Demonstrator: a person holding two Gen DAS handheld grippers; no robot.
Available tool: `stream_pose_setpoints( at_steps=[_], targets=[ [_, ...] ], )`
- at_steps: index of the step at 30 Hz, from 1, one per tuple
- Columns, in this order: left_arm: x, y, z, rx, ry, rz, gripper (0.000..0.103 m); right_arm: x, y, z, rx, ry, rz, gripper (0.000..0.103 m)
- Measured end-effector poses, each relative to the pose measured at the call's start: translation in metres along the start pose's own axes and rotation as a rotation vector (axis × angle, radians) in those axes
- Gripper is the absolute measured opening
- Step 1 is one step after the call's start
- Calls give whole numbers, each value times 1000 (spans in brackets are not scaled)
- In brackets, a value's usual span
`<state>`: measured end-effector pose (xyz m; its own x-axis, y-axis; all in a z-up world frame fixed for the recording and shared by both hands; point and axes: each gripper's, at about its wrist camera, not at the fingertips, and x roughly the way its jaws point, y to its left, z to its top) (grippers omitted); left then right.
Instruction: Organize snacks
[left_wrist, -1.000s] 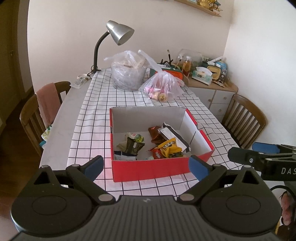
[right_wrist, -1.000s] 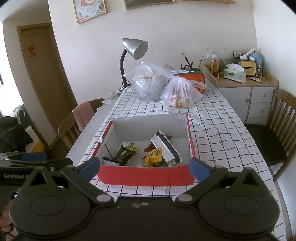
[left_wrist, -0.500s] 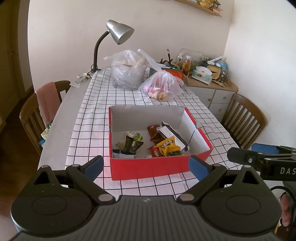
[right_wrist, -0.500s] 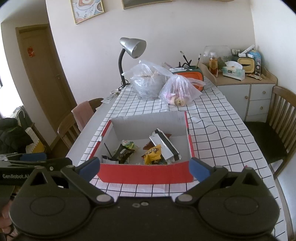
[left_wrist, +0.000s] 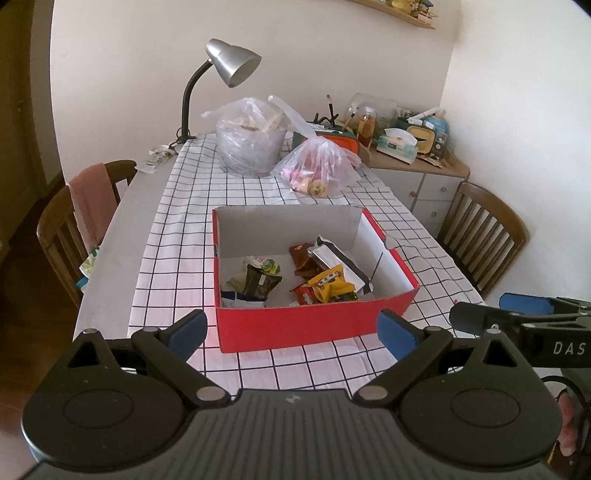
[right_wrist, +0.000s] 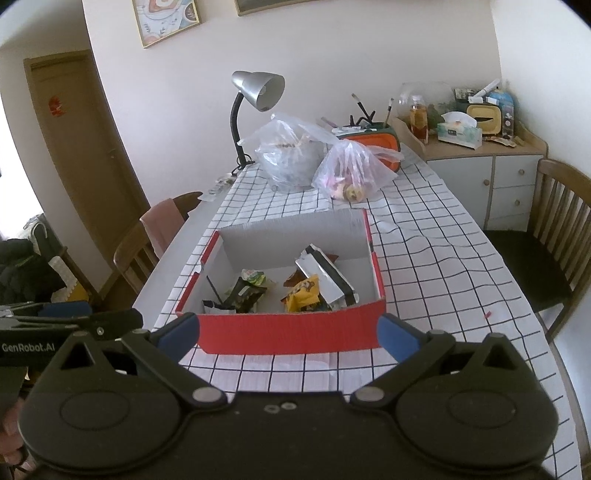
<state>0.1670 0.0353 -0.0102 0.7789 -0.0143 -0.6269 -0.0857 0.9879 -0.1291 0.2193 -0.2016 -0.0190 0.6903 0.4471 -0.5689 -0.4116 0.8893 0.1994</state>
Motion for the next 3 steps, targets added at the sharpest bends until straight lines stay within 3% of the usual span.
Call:
stream_pose_setpoints(
  at_steps=[3],
  targets=[
    [-3,0,-1,2,2,-8,99,-1,1,-4,8,7,-9,103]
  ],
)
